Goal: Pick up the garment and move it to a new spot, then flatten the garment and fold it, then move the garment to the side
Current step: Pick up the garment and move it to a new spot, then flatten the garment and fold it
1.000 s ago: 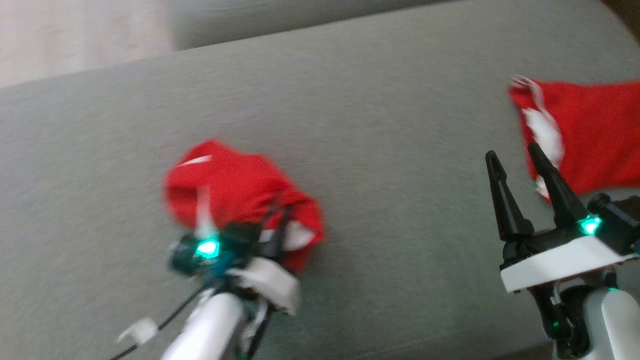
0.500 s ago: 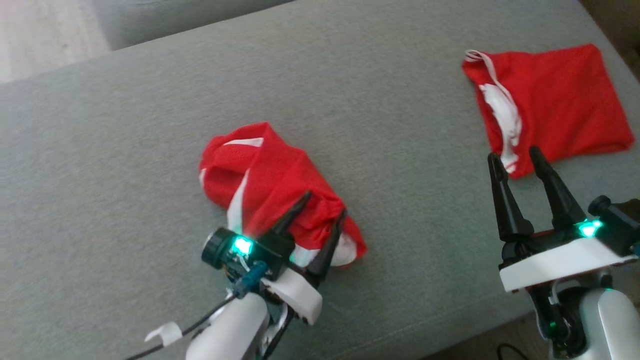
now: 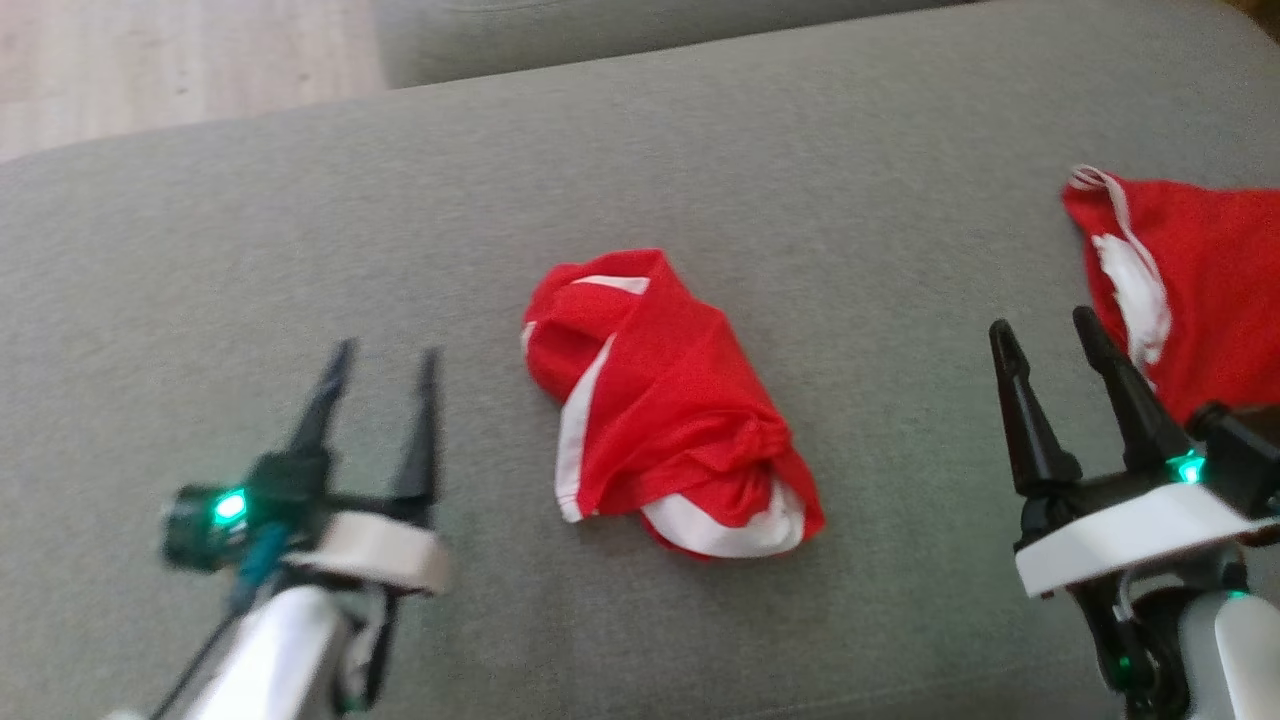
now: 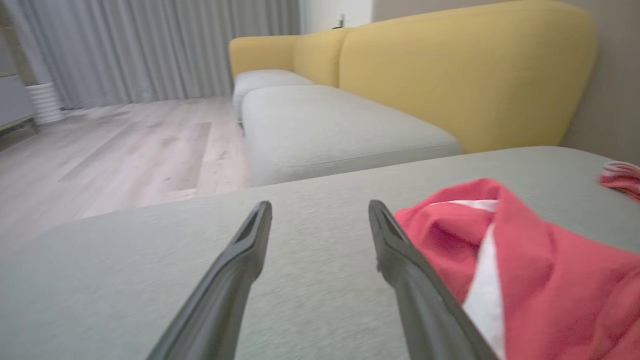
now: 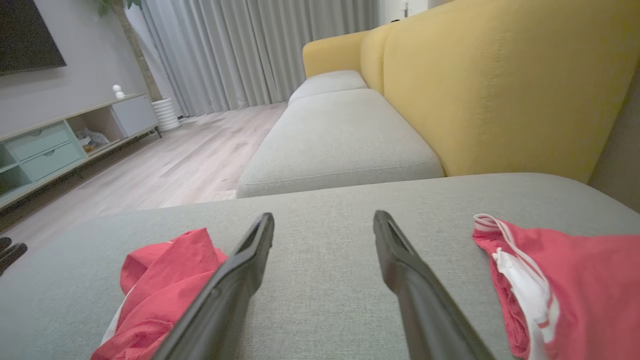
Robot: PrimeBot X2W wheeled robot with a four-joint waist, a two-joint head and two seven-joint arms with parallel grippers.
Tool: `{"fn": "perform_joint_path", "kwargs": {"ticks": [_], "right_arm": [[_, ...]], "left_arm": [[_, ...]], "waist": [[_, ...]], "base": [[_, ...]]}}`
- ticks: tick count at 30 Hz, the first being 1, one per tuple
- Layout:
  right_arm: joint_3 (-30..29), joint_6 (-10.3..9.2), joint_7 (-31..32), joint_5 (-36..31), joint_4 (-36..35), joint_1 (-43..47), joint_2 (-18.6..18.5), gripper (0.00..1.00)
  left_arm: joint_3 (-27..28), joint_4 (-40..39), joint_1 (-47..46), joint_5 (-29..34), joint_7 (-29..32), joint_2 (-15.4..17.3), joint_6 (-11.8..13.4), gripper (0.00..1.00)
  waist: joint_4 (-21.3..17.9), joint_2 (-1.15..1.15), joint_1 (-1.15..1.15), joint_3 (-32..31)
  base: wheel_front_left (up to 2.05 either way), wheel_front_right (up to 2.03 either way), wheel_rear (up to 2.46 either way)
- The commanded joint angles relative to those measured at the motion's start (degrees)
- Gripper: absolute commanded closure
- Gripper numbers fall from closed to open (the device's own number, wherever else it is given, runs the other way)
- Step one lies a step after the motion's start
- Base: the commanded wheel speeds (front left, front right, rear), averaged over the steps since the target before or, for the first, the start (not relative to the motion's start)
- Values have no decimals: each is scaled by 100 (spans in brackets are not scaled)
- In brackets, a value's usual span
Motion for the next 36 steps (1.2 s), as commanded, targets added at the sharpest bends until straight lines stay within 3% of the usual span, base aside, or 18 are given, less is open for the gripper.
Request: {"fn": "perform_joint_path", "kwargs": {"ticks": [1,7,13,23,36], "right_arm": [[91,-4,45,-75,-243,-10,-90,0],[103,-4,146,-223,-300,158,-52,0],[61,-4,267,-305,-340,445,-36,0],[-14,-4,413,-326,-538,720,27,0],[-30,-4,443,-272,-615,735,79,0]], "left_arm": [[431,-233,-7,-110,-44,255,108,0],[993,-522,579,-332,-3,725,430,0],[1240,-1174,1263,-436,247,968,757,0],[1138,-1808,1758,-404,599,1014,1009,0],[1103,-2016,1884,-440,763,1043,1115,0]], "waist": [[228,0,0,-98],[442,0,0,-297],[489,0,0,-554],[381,0,0,-656],[427,0,0,-578]], "base": [[0,0,0],[0,0,0],[0,0,0],[0,0,0],[0,0,0]]}}
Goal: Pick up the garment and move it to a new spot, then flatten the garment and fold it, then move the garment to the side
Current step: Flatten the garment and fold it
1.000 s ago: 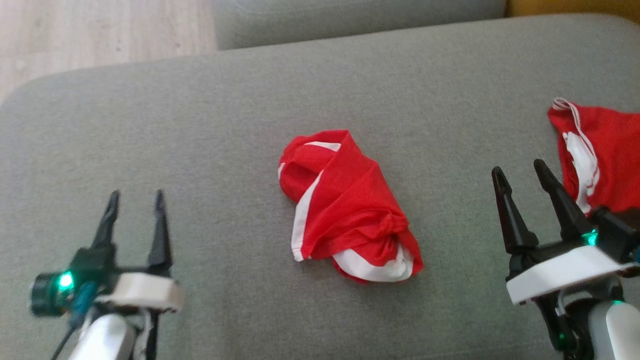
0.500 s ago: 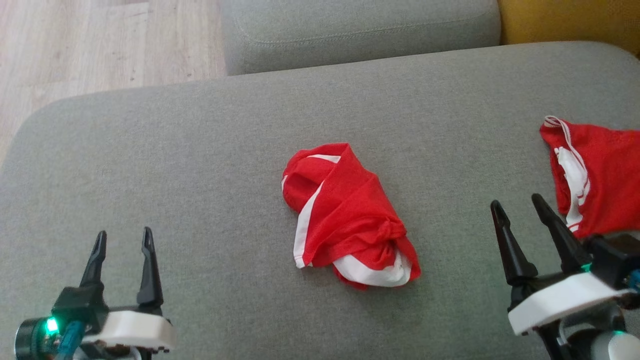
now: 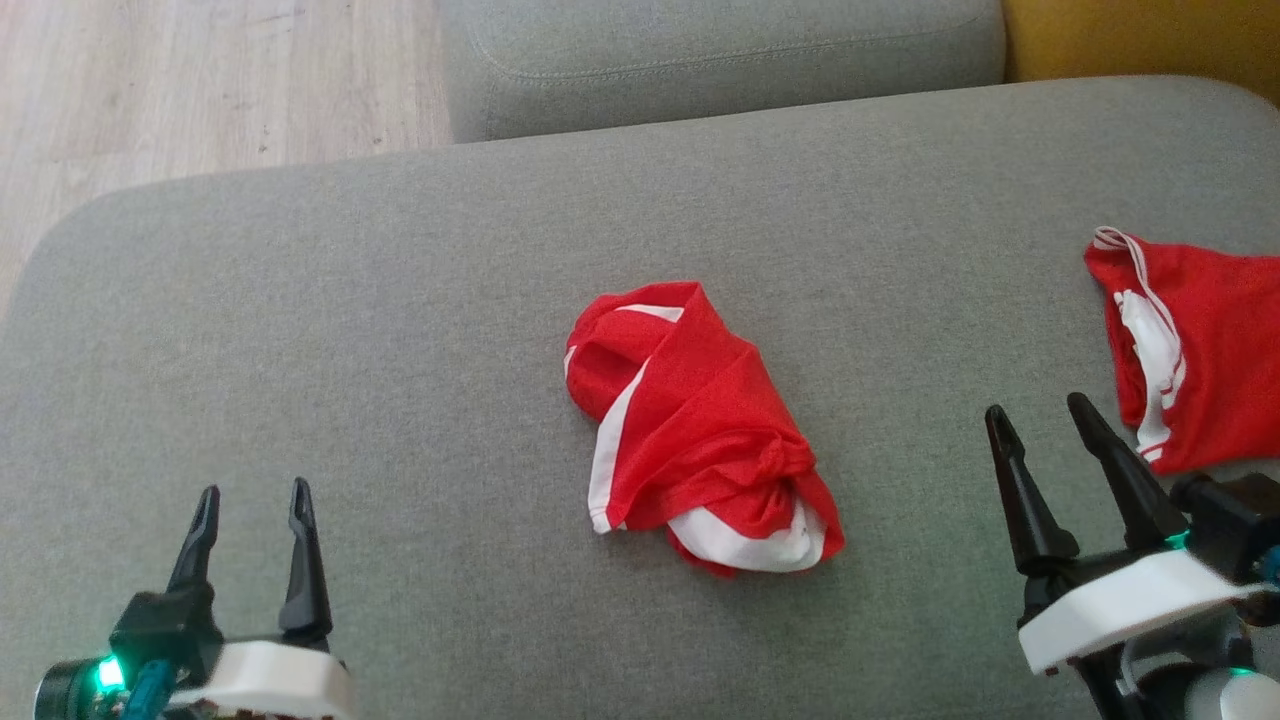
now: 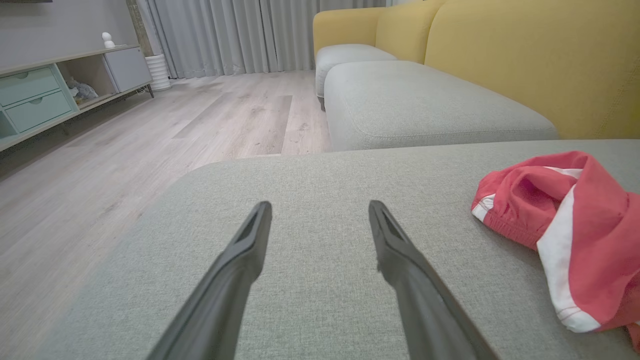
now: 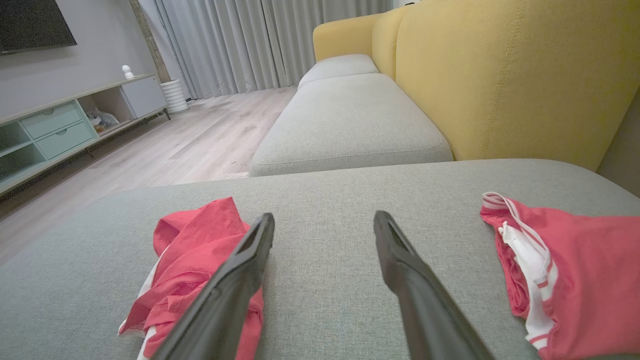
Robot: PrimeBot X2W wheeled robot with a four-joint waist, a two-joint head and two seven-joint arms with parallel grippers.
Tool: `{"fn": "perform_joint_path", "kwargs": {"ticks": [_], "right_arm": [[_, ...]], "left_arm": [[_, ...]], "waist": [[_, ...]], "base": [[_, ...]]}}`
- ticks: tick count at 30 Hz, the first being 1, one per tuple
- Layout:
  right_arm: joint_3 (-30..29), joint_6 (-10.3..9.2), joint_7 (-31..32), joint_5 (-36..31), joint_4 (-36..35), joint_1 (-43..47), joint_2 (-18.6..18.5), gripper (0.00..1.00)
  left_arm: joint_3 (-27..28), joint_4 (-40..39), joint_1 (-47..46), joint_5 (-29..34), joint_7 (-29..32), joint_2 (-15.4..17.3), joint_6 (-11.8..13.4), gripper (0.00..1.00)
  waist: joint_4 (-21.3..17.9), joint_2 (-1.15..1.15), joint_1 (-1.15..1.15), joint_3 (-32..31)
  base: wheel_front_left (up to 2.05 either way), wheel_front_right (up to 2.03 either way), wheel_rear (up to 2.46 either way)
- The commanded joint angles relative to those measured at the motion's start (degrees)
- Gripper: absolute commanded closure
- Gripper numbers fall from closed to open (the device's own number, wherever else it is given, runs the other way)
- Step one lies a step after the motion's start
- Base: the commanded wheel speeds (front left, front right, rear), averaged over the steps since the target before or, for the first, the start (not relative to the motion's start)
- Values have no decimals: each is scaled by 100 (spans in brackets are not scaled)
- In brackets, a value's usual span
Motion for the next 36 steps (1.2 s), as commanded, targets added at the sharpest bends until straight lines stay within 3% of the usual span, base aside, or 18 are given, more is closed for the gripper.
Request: {"fn": "perform_joint_path", "kwargs": {"ticks": [1,8,17,26,27,28,29,36], "right_arm": [[107,-4,16,19,-240,-143,-44,0],[341,-4,410,269,-65,-232,-216,0],[1739,-4,1168,941,412,-1115,-761,0],[2275,-4,1666,1330,1278,-1696,-984,0],[2323,-4,1692,1358,1329,-1731,-1003,16],[2377,-4,1674,1390,1336,-1766,-1015,90],[2426,-4,1673,1421,1339,-1788,-1029,100],[3026,-4,1595,1584,739,-2150,-1115,100]], "left_arm": [[199,-197,-252,-13,-12,166,41,0],[192,-221,-374,16,-26,170,70,0],[47,-212,-844,139,-85,46,66,0],[-64,-41,-1093,154,-203,-86,19,0],[-74,-13,-1112,147,-219,-103,11,0],[-80,14,-1125,141,-236,-117,7,0],[-84,38,-1132,136,-253,-126,5,0],[-139,158,-1176,115,-296,-157,-26,0]], "waist": [[5,0,0,14],[52,0,0,178],[330,0,0,607],[603,0,0,813],[630,0,0,822],[649,0,0,825],[663,0,0,829],[665,0,0,825]], "base": [[0,0,0],[0,0,0],[0,0,0],[0,0,0],[0,0,0],[0,0,0],[0,0,0],[0,0,0]]}}
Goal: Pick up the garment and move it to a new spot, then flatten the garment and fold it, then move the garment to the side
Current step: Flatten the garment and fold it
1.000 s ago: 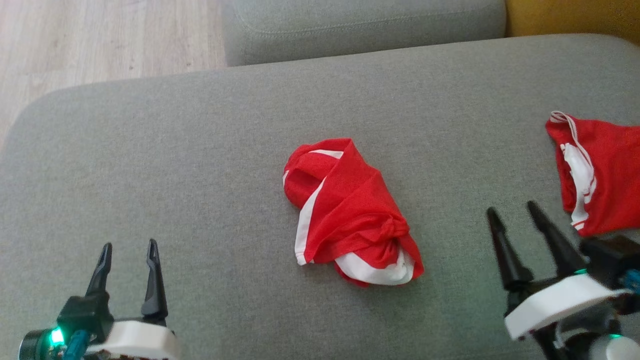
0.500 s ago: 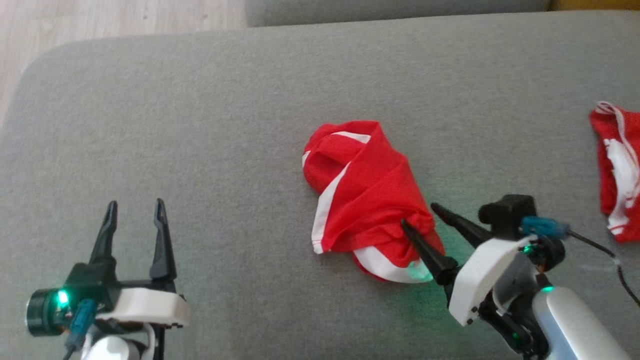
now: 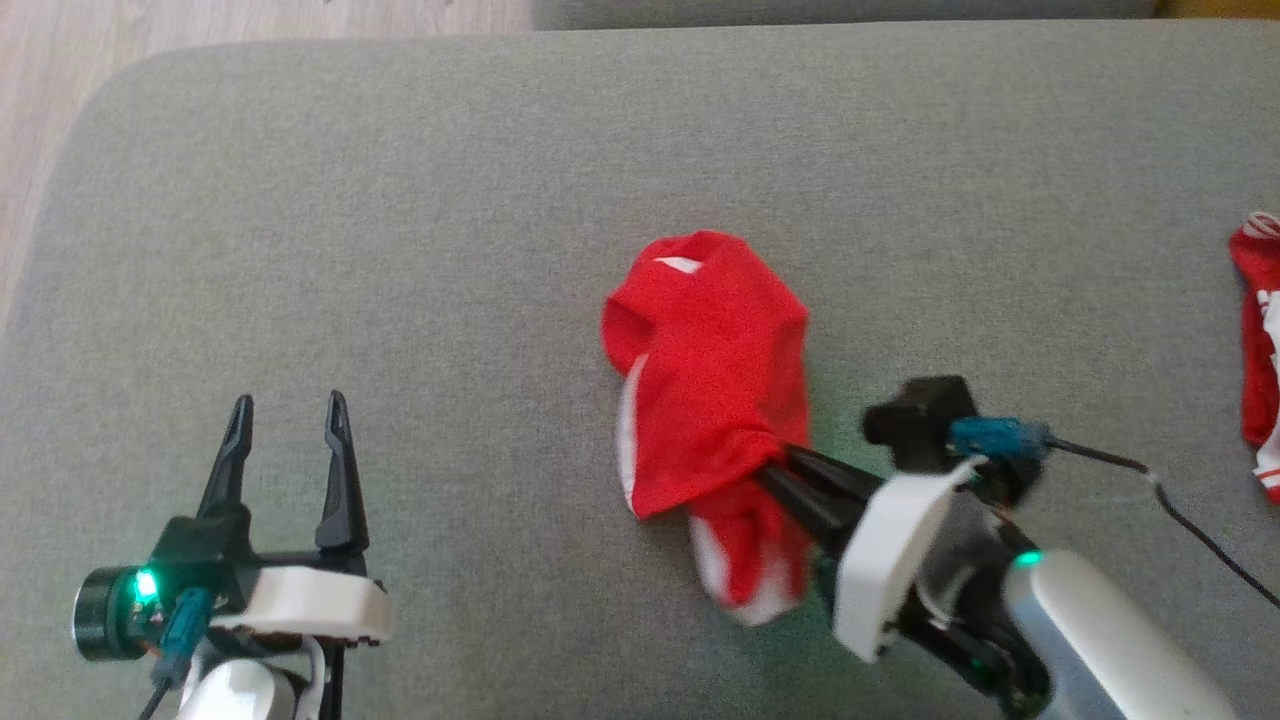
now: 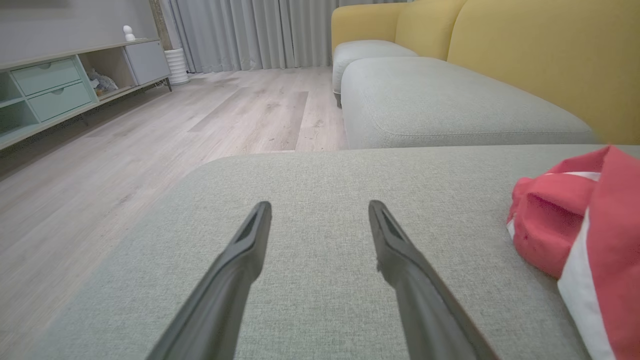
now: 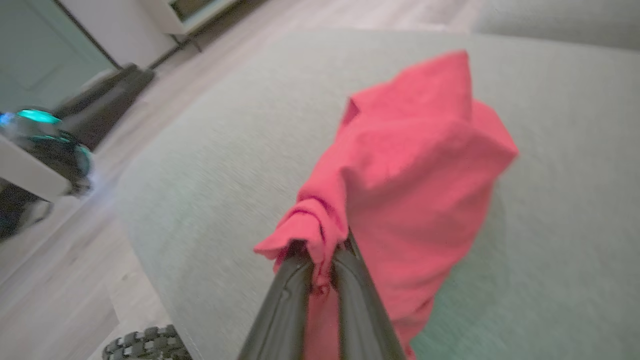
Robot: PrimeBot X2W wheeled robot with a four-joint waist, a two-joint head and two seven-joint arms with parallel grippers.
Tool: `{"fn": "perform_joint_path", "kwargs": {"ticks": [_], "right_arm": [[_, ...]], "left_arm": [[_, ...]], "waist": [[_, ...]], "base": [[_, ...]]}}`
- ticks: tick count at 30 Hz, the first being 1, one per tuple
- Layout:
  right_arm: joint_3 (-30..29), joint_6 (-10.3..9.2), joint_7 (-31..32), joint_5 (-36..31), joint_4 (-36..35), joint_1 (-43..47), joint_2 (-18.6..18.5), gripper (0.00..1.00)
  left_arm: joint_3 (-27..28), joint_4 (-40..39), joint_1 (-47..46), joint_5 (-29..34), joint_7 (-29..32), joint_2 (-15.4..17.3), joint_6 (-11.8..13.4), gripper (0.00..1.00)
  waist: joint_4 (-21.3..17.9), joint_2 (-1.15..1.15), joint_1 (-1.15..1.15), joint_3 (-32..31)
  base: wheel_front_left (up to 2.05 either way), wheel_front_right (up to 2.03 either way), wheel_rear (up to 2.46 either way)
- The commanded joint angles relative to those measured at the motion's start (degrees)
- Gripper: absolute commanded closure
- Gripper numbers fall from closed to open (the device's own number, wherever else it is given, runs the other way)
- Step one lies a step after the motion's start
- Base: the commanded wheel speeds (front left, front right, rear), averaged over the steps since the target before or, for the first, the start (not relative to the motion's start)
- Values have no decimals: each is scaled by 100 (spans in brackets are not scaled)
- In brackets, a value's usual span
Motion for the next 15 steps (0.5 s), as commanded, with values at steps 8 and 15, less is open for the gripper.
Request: {"fn": "perform_joint_path", "kwargs": {"ticks": [8,15], "right_arm": [[1182,-4,-765,382,-935,-1537,495,100],[563,-4,-1293,766,-203,-1577,801,100]], "left_arm": [[193,13,-368,-54,-111,79,-64,0],[139,23,-378,-58,-139,53,-61,0]], "waist": [[-124,0,-1,-127],[-121,0,-1,-152]], "base": [[0,0,0],[0,0,0]]}}
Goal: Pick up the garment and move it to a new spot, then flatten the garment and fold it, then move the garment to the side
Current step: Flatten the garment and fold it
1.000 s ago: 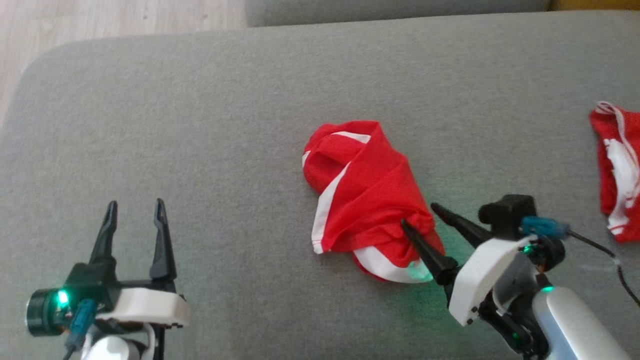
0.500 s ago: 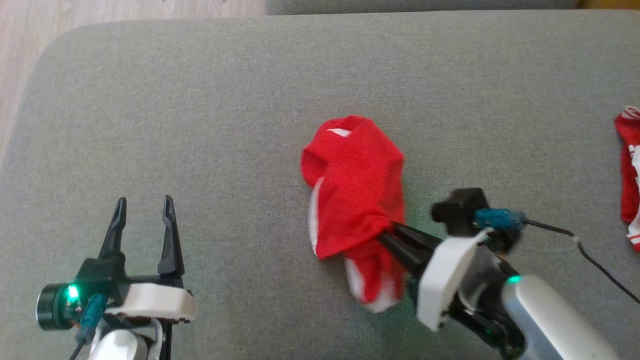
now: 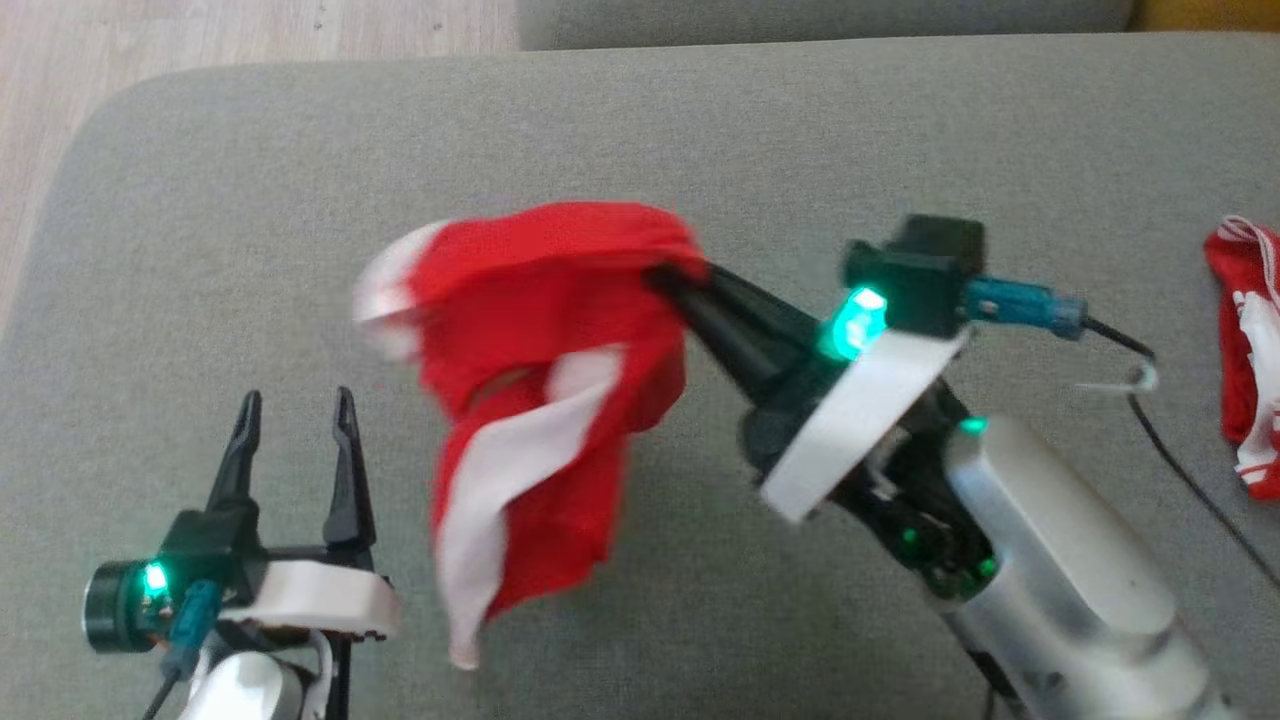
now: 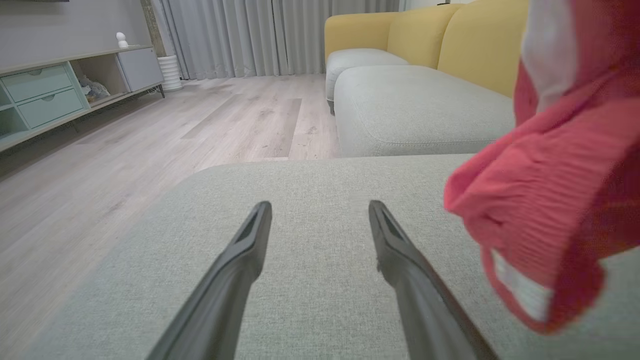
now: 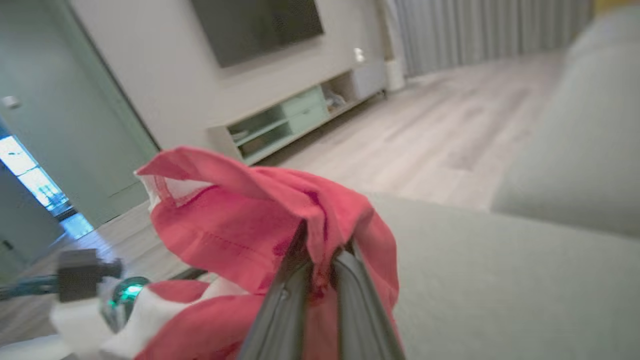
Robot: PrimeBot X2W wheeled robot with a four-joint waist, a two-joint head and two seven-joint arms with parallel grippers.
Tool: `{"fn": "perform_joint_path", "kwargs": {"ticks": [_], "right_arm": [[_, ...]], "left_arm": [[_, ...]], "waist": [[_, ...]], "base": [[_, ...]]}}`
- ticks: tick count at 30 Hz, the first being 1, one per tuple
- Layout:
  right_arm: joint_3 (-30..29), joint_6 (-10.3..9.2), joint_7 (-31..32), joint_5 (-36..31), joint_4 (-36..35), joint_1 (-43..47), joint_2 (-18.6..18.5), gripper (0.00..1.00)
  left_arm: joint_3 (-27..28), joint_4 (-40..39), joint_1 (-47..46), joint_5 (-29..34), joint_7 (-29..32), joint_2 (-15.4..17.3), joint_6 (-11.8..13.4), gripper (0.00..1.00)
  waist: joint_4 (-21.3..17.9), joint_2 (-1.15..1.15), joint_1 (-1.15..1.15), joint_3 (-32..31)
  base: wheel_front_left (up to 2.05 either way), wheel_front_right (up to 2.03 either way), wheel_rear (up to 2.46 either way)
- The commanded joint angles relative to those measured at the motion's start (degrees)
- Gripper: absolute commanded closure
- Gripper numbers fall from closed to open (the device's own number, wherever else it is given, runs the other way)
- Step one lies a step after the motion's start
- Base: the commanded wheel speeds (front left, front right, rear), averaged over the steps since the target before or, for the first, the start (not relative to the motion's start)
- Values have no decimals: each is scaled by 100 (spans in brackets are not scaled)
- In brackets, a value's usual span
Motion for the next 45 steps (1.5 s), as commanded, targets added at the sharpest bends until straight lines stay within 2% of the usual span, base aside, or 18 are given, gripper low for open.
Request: {"fn": "perform_joint_path", "kwargs": {"ticks": [1,8,9,10,11,15,19,27,31,34,45], "right_arm": [[-208,-4,-49,110,121,333,16,100],[-1523,-4,-280,567,1520,1488,-70,100],[-1713,-4,-356,601,1662,1611,-67,89],[-1910,-4,-448,678,1770,1720,-22,38],[-2087,-4,-534,759,1854,1810,23,0],[-2608,-4,-844,993,1950,2049,151,0],[-2752,-4,-1217,794,1581,2146,36,0],[-3013,-4,-1947,-883,217,2184,-475,0],[-2930,-4,-1883,-1646,-440,2365,-625,0],[-2876,-4,-1685,-1871,-746,2628,-586,0],[-2892,-4,-1352,-1865,-1081,3142,-289,0]], "left_arm": [[180,-159,-257,-6,-73,55,-18,0],[112,-70,-294,-33,-116,-6,-42,0],[106,-55,-298,-36,-118,-6,-47,0],[107,-44,-296,-40,-121,-4,-44,0],[105,-37,-294,-39,-123,0,-41,0],[98,4,-309,-51,-121,20,-49,0],[103,15,-312,-60,-106,45,-37,0],[114,-34,-194,-74,-62,130,15,0],[127,-76,-117,-85,-44,173,49,0],[128,-101,-66,-93,-27,196,71,0],[132,-201,23,-123,15,238,147,0]], "waist": [[5,0,0,20],[-56,0,0,109],[-71,0,0,112],[-100,0,0,117],[-126,0,0,119],[-208,0,0,105],[-281,0,0,65],[-377,0,0,-102],[-389,0,0,-169],[-389,0,0,-210],[-410,0,0,-218]], "base": [[0,0,0],[0,0,0],[0,0,0],[0,0,0],[0,0,0],[0,0,0],[0,0,0],[0,0,0],[0,0,0],[0,0,0],[0,0,0]]}}
